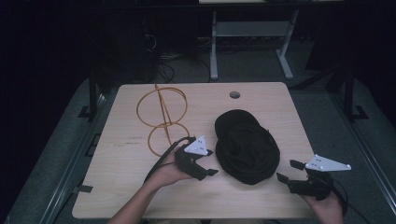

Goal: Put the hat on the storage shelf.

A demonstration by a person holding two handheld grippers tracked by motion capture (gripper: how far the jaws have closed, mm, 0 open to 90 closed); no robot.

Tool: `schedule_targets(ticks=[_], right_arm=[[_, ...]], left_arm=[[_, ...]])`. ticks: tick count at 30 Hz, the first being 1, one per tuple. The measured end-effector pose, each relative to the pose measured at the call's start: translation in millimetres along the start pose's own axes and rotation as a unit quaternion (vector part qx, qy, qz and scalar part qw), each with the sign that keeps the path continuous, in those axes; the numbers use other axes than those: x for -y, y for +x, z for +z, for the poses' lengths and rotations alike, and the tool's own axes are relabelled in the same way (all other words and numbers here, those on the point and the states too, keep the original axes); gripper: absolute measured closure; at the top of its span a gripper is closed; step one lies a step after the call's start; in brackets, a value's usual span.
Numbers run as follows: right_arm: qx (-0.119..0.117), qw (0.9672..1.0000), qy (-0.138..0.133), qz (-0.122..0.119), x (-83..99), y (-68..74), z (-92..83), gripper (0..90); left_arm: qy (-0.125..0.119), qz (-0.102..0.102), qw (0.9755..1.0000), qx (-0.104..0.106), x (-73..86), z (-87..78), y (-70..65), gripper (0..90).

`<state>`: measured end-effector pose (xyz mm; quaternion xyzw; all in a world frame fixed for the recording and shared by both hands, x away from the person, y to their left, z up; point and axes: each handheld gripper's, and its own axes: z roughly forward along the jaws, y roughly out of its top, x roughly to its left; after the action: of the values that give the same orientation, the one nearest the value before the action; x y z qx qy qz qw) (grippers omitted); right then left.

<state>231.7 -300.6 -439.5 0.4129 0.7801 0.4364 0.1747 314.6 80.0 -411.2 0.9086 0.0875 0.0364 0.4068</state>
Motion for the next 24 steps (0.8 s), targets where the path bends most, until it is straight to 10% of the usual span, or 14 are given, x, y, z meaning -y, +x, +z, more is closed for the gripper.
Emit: schedule_targets(ticks=[24], right_arm=[[-0.005,1.0,-0.001,-0.001,0.1,-0.3,-2.3,24.5]], left_arm=[[0.043,0.059,0.9958,0.055,-29.6,60.1,7.5,28.7]])
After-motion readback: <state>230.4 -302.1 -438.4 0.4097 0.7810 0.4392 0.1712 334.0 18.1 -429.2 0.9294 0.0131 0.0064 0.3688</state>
